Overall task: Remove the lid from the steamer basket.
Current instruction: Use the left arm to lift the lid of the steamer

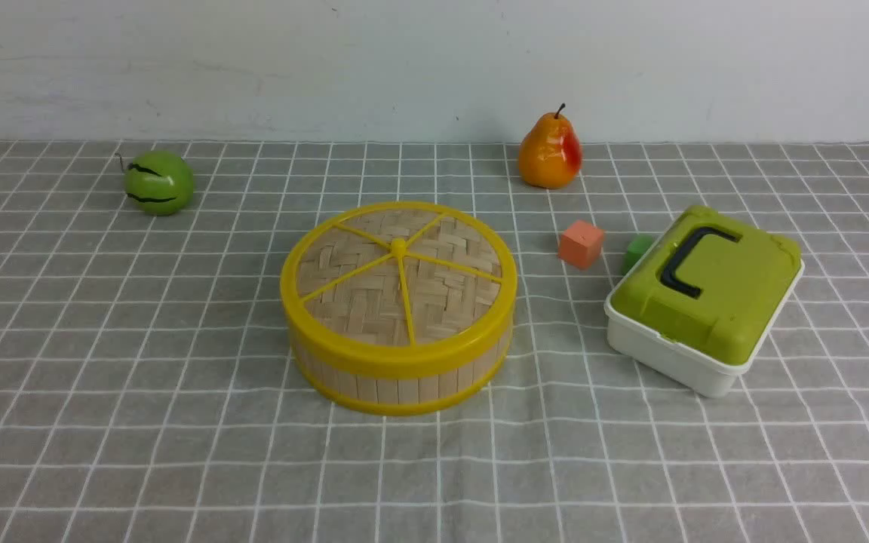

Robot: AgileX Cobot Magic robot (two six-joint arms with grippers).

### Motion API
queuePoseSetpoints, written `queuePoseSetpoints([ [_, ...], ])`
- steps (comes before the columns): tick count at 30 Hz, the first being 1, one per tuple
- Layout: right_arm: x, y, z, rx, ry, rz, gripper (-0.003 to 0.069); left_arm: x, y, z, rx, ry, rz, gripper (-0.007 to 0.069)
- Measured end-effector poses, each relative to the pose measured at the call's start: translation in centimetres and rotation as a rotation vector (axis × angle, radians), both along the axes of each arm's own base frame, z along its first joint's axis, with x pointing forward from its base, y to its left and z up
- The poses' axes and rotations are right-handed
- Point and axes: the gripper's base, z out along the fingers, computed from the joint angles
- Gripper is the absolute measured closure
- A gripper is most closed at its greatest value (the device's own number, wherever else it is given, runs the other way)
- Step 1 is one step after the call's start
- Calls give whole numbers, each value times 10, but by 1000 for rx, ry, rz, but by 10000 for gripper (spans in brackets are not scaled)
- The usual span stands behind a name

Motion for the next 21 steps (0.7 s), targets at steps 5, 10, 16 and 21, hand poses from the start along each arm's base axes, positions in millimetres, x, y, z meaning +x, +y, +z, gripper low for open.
queuePoseSetpoints([
  [5, 0, 0, 0, 0, 0, 0, 418, 0, 0, 0, 1, 0, 0, 460],
  [10, 0, 0, 0, 0, 0, 0, 418, 0, 0, 0, 1, 0, 0, 459],
  [16, 0, 0, 0, 0, 0, 0, 418, 0, 0, 0, 1, 0, 0, 452],
  [21, 0, 0, 0, 0, 0, 0, 418, 0, 0, 0, 1, 0, 0, 446],
])
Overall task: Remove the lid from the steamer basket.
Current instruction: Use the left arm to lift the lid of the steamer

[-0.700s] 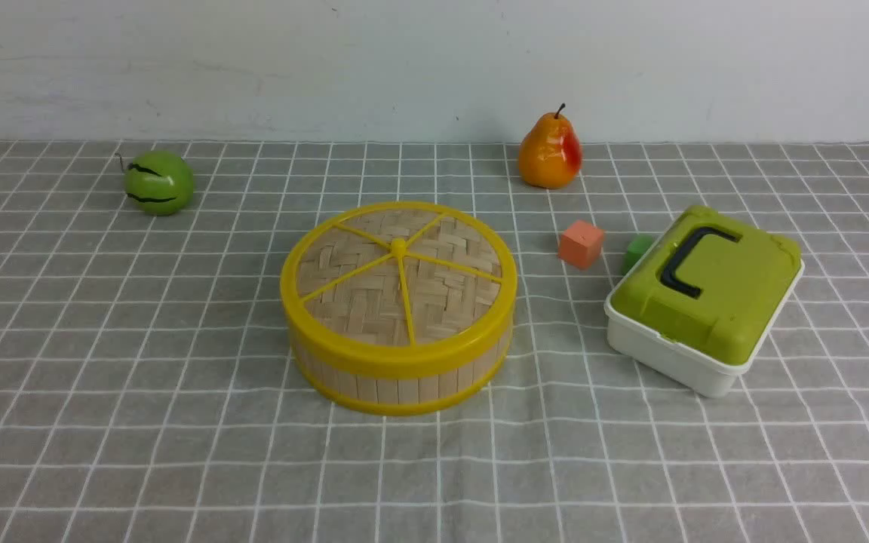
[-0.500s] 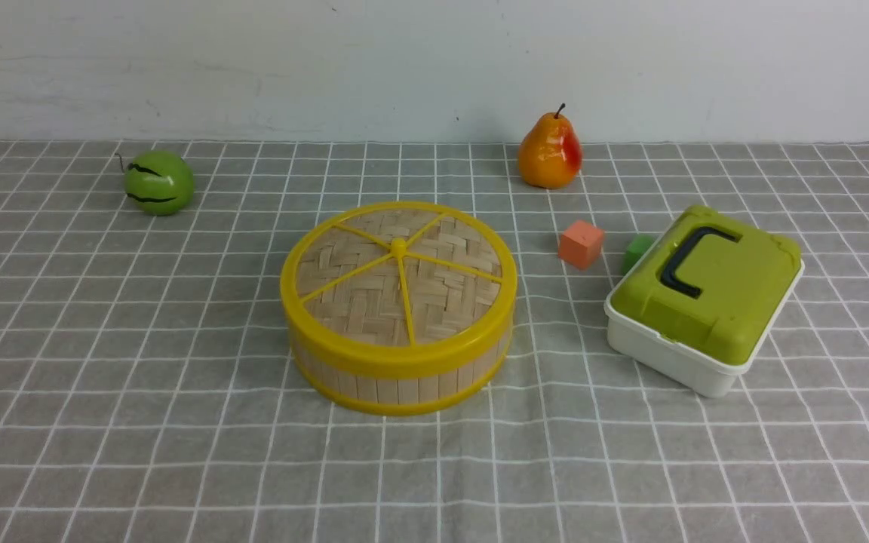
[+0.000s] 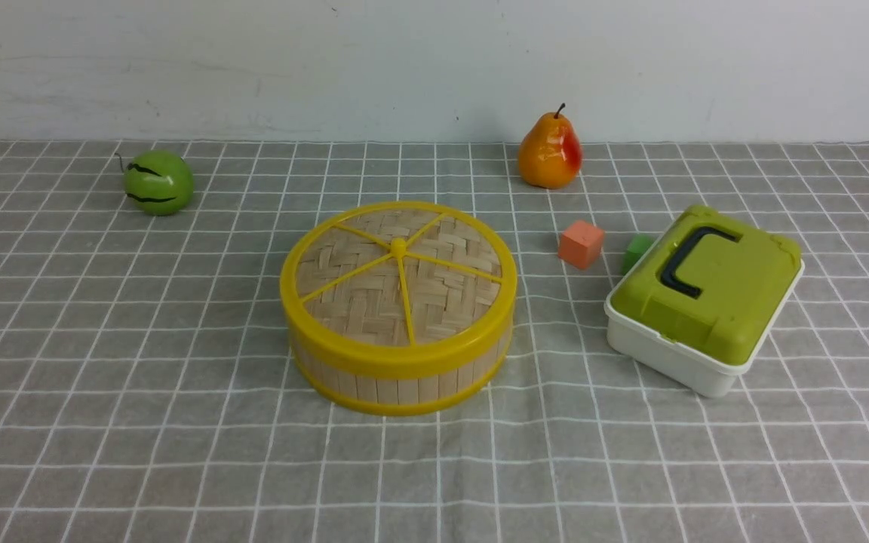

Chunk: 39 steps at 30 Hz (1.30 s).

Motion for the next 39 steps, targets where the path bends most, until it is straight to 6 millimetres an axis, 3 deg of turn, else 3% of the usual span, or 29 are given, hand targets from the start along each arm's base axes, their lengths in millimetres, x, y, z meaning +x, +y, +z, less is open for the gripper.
queuePoseSetpoints([
  [19, 0, 0, 0, 0, 0, 0, 418, 1, 0, 4, -2, -48, 0, 424],
  [26, 0, 0, 0, 0, 0, 0, 418, 5, 0, 31, -44, -352, 4, 421],
  [29, 0, 0, 0, 0, 0, 0, 418, 1, 0, 56, -83, -622, 7, 419],
  [34, 0, 0, 0, 0, 0, 0, 418, -6, 2, 73, -138, -817, 8, 417],
  [36, 0, 0, 0, 0, 0, 0, 418, -11, 4, 81, -291, -908, 1, 417],
  [39, 0, 0, 0, 0, 0, 0, 418, -14, 5, 95, -395, -905, -7, 442],
])
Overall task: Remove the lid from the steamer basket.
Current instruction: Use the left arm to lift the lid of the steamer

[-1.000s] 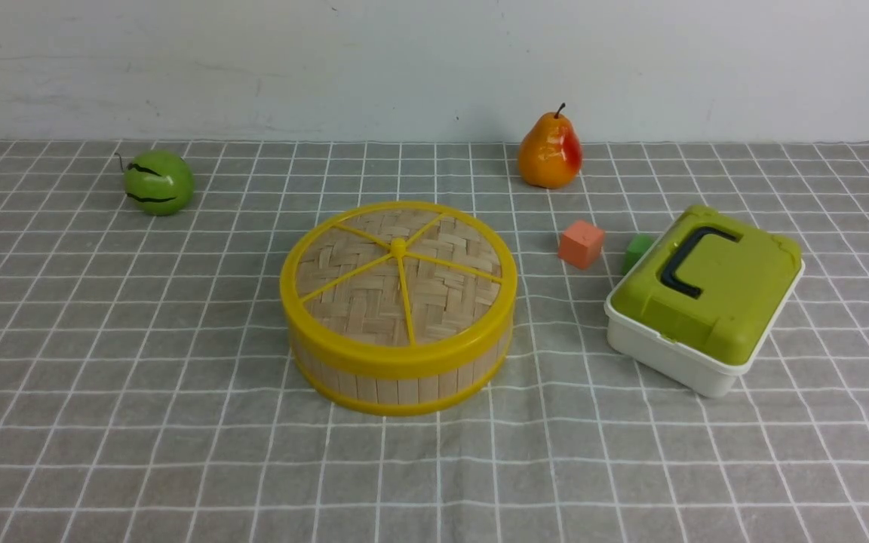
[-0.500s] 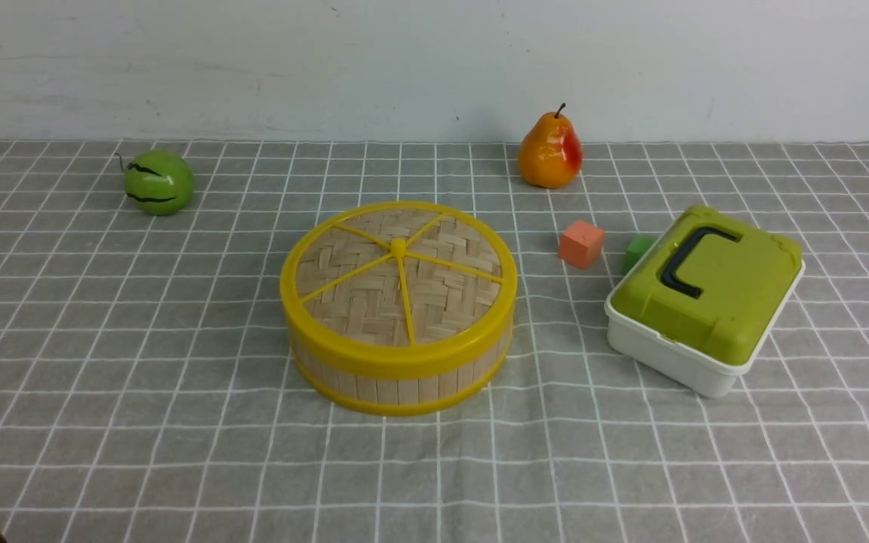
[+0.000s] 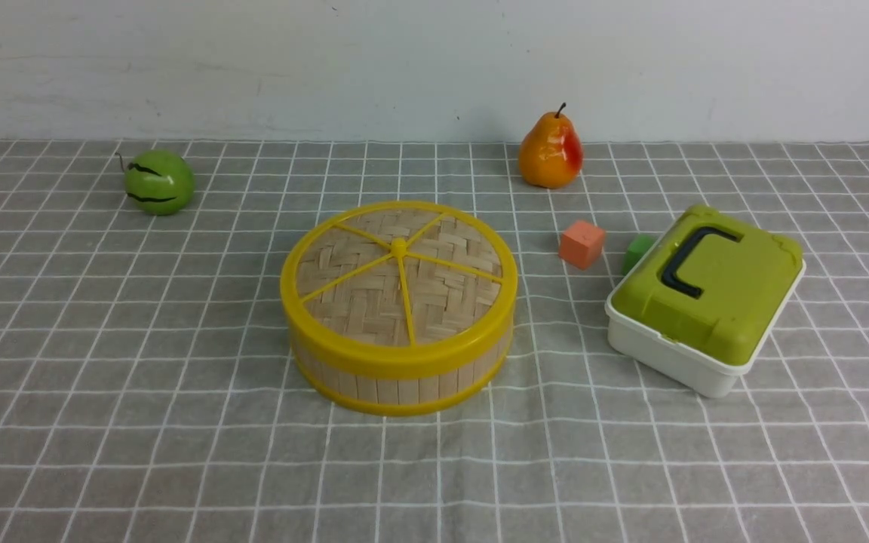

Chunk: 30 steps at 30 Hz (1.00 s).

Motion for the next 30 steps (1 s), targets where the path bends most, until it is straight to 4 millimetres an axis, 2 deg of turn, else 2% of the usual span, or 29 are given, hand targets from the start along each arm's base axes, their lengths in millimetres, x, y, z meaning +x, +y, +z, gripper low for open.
queuePoseSetpoints([
  [4, 0, 0, 0, 0, 0, 0, 418, -2, -2, 42, 68, 118, 7, 596],
  [5, 0, 0, 0, 0, 0, 0, 418, 2, -3, 62, 104, 175, 18, 636],
  [6, 0, 0, 0, 0, 0, 0, 418, 4, -3, 64, 111, 200, 18, 637],
  [7, 0, 0, 0, 0, 0, 0, 418, 15, -5, 84, 148, 281, 26, 637],
  [10, 0, 0, 0, 0, 0, 0, 418, 39, -8, 102, 187, 409, 26, 637],
  [11, 0, 0, 0, 0, 0, 0, 418, 61, -11, 111, 211, 503, 24, 637],
  [12, 0, 0, 0, 0, 0, 0, 418, 64, -11, 112, 212, 508, 24, 637],
  [15, 0, 0, 0, 0, 0, 0, 418, 117, -22, 120, 257, 757, -16, 637],
  [18, 0, 0, 0, 0, 0, 0, 418, 146, -41, 120, 352, 892, -98, 637],
  [19, 0, 0, 0, 0, 0, 0, 418, 151, -43, 121, 363, 901, -107, 637],
  [21, 0, 0, 0, 0, 0, 0, 418, 175, -68, 120, 440, 971, -211, 637],
  [22, 0, 0, 0, 0, 0, 0, 418, 176, -71, 119, 446, 975, -223, 637],
  [23, 0, 0, 0, 0, 0, 0, 418, 194, -89, 117, 487, 1023, -277, 637],
  [24, 0, 0, 0, 0, 0, 0, 418, 193, -90, 117, 492, 1027, -282, 637],
  [25, 0, 0, 0, 0, 0, 0, 418, 211, -107, 114, 533, 1076, -321, 637],
  [26, 0, 0, 0, 0, 0, 0, 418, 213, -109, 113, 537, 1083, -325, 637],
  [27, 0, 0, 0, 0, 0, 0, 418, 229, -124, 110, 566, 1134, -350, 637],
  [28, 0, 0, 0, 0, 0, 0, 418, 233, -127, 110, 565, 1141, -349, 637],
  [30, 0, 0, 0, 0, 0, 0, 418, 261, -146, 110, 560, 1227, -335, 636],
])
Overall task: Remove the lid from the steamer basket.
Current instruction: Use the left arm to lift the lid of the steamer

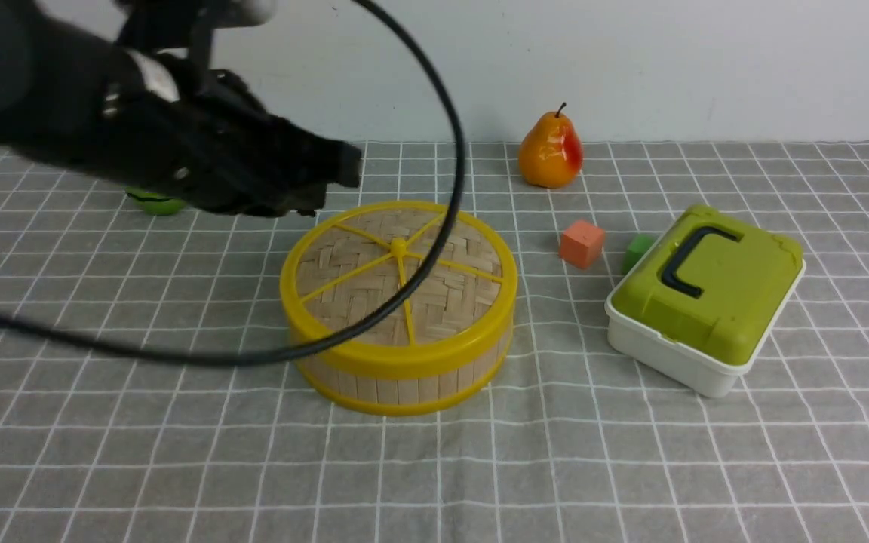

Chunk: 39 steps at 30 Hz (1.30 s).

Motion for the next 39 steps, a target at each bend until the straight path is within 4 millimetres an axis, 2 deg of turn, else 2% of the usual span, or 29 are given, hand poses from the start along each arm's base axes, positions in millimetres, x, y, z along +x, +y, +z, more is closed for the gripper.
queuePoseSetpoints([
  [1, 0, 0, 0, 0, 0, 0, 418, 2, -1, 0, 3, 5, 4, 636],
  [4, 0, 0, 0, 0, 0, 0, 418, 25, -12, 2, 56, 57, 64, 610],
  [5, 0, 0, 0, 0, 0, 0, 418, 41, -18, 3, 106, 63, 100, 563],
  [7, 0, 0, 0, 0, 0, 0, 418, 54, -25, 1, 165, 71, 119, 495],
  [8, 0, 0, 0, 0, 0, 0, 418, 56, -25, 0, 172, 72, 122, 487],
  [9, 0, 0, 0, 0, 0, 0, 418, 65, -33, -5, 225, 89, 124, 403],
  [11, 0, 0, 0, 0, 0, 0, 418, 74, -44, -14, 276, 112, 101, 312],
  [14, 0, 0, 0, 0, 0, 0, 418, 88, -61, -33, 342, 132, 43, 225],
  [17, 0, 0, 0, 0, 0, 0, 418, 101, -75, -53, 381, 146, 10, 194],
  [23, 0, 0, 0, 0, 0, 0, 418, 120, -84, -78, 433, 161, 10, 196],
  [32, 0, 0, 0, 0, 0, 0, 418, 132, -90, -100, 461, 165, 9, 223],
  [37, 0, 0, 0, 0, 0, 0, 418, 134, -91, -110, 466, 186, 14, 320],
  [39, 0, 0, 0, 0, 0, 0, 418, 134, -91, -110, 465, 186, 14, 396],
])
